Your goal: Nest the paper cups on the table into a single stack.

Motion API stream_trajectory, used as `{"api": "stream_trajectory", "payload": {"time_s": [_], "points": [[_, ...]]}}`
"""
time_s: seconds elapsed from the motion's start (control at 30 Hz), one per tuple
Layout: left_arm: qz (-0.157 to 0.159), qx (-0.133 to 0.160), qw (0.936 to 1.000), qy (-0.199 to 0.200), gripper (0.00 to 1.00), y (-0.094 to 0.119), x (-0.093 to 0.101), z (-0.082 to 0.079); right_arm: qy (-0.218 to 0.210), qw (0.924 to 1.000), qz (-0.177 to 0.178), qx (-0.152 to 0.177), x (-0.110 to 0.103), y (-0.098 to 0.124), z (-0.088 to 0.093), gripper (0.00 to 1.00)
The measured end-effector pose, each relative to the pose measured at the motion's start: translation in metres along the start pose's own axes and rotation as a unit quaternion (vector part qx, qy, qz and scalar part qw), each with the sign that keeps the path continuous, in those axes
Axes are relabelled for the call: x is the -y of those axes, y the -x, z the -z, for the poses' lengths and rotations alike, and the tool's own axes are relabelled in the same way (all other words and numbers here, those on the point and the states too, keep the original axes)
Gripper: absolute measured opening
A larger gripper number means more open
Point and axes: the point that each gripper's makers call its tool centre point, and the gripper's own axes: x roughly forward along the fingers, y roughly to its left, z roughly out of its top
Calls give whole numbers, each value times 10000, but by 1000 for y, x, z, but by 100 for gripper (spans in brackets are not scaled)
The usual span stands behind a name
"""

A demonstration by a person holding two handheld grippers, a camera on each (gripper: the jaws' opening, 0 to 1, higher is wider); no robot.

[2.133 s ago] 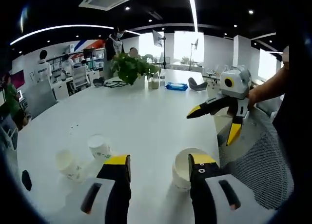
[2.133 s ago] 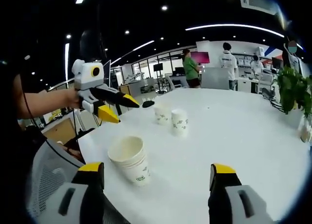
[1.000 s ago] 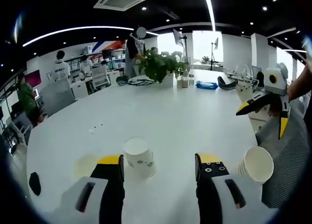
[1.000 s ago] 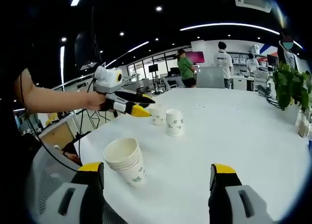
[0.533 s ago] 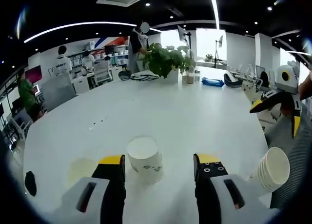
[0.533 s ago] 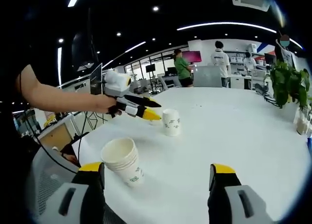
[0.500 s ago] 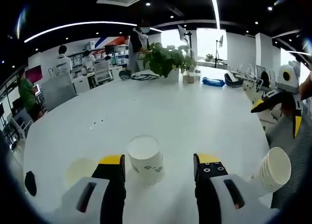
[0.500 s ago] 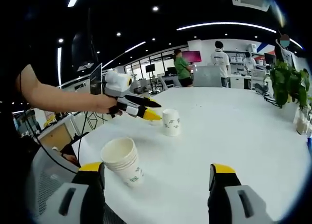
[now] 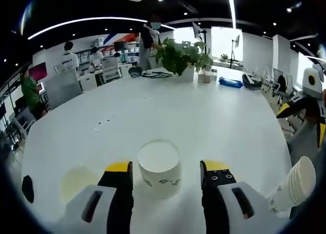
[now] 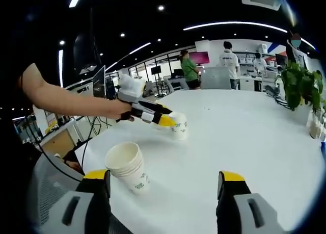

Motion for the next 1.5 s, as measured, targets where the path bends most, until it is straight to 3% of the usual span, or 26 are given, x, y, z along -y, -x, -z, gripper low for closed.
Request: {"api": "stream_trajectory", "payload": {"time_s": [0.77, 1.5], "points": [[-84, -176, 9998, -47, 36, -22, -8, 4, 17, 10000, 45, -54, 2, 0, 2, 85], [-20, -79, 9998, -174, 35, 4, 1, -5, 56, 10000, 8, 4, -2, 0, -1, 85]]}}
